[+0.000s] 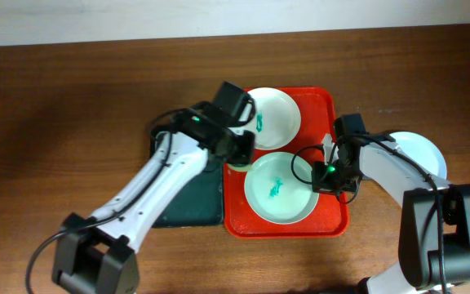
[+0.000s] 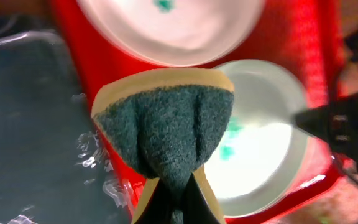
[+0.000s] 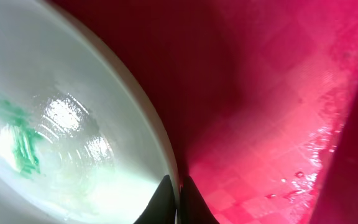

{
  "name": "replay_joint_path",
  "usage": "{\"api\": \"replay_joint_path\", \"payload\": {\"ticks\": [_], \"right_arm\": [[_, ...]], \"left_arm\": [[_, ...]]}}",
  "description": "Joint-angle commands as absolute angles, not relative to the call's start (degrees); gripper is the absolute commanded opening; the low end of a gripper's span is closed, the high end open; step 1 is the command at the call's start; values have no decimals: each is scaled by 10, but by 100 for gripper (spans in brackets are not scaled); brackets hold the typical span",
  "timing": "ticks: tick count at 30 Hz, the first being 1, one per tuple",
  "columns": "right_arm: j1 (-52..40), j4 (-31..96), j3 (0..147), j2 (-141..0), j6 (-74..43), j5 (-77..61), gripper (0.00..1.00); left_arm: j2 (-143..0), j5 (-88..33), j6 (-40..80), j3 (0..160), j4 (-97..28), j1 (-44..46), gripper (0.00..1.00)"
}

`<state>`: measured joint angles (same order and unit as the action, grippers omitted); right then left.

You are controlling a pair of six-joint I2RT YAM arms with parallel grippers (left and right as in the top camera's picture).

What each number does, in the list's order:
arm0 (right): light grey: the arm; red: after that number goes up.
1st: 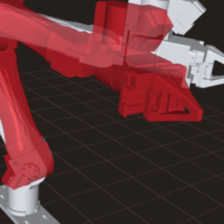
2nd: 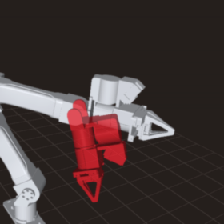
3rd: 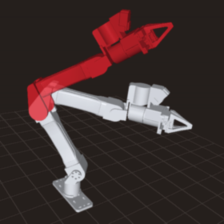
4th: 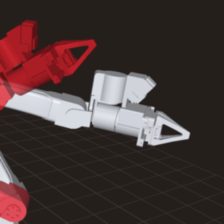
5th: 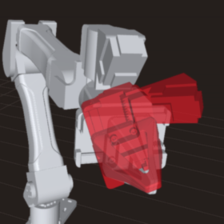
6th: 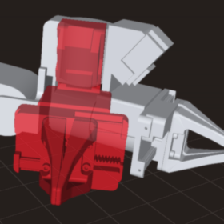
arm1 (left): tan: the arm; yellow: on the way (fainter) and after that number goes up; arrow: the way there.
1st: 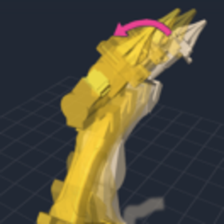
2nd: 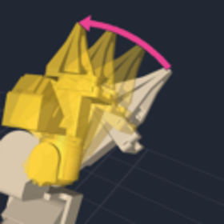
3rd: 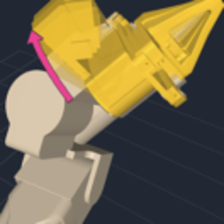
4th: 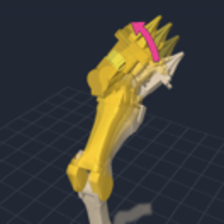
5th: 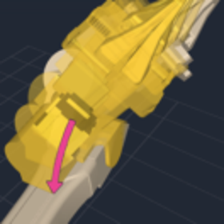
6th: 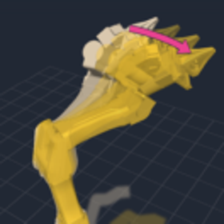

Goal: Clean dirty plates on tray and stack at the side
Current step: 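Scrub the mint green plate with the sponge while the right gripper holds it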

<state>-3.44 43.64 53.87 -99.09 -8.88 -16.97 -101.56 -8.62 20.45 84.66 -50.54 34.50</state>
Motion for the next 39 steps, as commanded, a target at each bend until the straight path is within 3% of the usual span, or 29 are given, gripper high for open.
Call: {"api": "replay_joint_path", "payload": {"ticks": [1,10,15,25,32,34,39], "right_arm": [[-34,434,539,-1001,-98,-174,4],[-34,415,505,-1001,-99,-174,4],[-34,415,504,-1001,-99,-174,4],[-34,418,504,-1001,-99,-174,4],[-34,418,504,-1001,-99,-174,4],[-34,418,504,-1001,-99,-174,4],[-34,420,504,-1001,-99,-174,4]], "left_arm": [[-1066,-133,251,852,-480,379,0],[-1187,-255,262,852,-382,422,0],[-1242,-254,261,852,-365,438,0],[-1253,111,306,864,-524,420,0],[-1253,161,310,866,-558,421,0],[-1254,102,337,866,-536,421,0],[-1257,-206,337,866,-385,435,0]]}}
